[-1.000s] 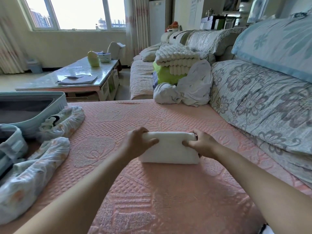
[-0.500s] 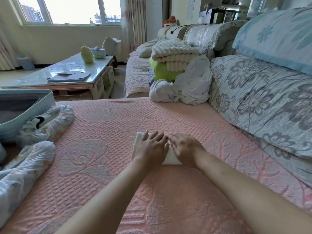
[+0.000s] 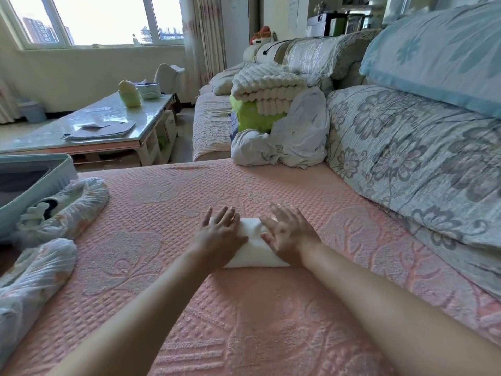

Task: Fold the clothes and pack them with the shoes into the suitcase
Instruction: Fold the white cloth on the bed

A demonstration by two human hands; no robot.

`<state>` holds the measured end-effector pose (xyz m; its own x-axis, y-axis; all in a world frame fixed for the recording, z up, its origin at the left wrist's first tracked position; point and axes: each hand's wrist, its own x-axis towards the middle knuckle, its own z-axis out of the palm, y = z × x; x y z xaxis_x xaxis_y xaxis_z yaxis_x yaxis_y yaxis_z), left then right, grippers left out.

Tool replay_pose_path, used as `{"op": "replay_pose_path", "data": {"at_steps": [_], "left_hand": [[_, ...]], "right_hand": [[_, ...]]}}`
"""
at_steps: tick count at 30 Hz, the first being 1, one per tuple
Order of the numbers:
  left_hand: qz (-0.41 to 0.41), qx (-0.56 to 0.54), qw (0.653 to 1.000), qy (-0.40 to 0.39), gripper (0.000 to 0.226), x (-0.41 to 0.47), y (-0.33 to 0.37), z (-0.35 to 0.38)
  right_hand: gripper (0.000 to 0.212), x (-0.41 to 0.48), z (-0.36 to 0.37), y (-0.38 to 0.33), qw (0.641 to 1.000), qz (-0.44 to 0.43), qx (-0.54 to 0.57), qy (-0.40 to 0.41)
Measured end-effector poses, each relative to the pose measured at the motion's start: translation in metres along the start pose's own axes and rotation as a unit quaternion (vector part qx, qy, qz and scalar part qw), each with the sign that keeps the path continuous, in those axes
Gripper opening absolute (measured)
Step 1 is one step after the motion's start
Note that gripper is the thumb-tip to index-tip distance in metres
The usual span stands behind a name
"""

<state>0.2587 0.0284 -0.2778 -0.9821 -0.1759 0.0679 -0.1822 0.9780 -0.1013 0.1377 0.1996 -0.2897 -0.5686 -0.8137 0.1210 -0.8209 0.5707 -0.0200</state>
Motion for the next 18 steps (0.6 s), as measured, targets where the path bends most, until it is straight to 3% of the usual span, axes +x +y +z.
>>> {"op": "replay_pose_path", "data": {"at_steps": [2,4,6,8,10,15,18], "left_hand": [[0.091,0.026,0.991,0.096,0.048,-0.008,0.003,-0.002],[0.124,0.004,0.986,0.11,0.058,-0.017,0.0,0.002],[0.095,-0.02,0.995,0.015,0.088,-0.022,-0.005,0.005],[0.073,-0.019,0.997,-0.02,0.095,-0.022,-0.01,0.012],[0.054,-0.032,0.998,-0.025,0.095,-0.016,-0.011,0.014],[0.024,-0.029,0.999,-0.03,0.083,-0.006,-0.012,0.013],[0.035,-0.029,0.999,-0.015,0.074,-0.011,-0.016,0.01]], "right_hand": [[0.034,-0.004,0.003,-0.005,0.99,-0.072,-0.024,0.116],[0.03,-0.009,0.007,-0.008,0.982,-0.114,-0.021,0.148],[0.049,-0.01,-0.001,-0.009,0.994,-0.081,0.022,0.065],[0.079,-0.009,-0.005,-0.005,0.996,-0.059,0.011,-0.067],[0.099,-0.009,-0.011,-0.005,0.991,-0.053,-0.034,-0.122],[0.099,-0.002,-0.016,-0.016,0.988,-0.019,-0.077,-0.136],[0.082,0.0,-0.024,-0.03,0.987,-0.022,-0.094,-0.125]]}}
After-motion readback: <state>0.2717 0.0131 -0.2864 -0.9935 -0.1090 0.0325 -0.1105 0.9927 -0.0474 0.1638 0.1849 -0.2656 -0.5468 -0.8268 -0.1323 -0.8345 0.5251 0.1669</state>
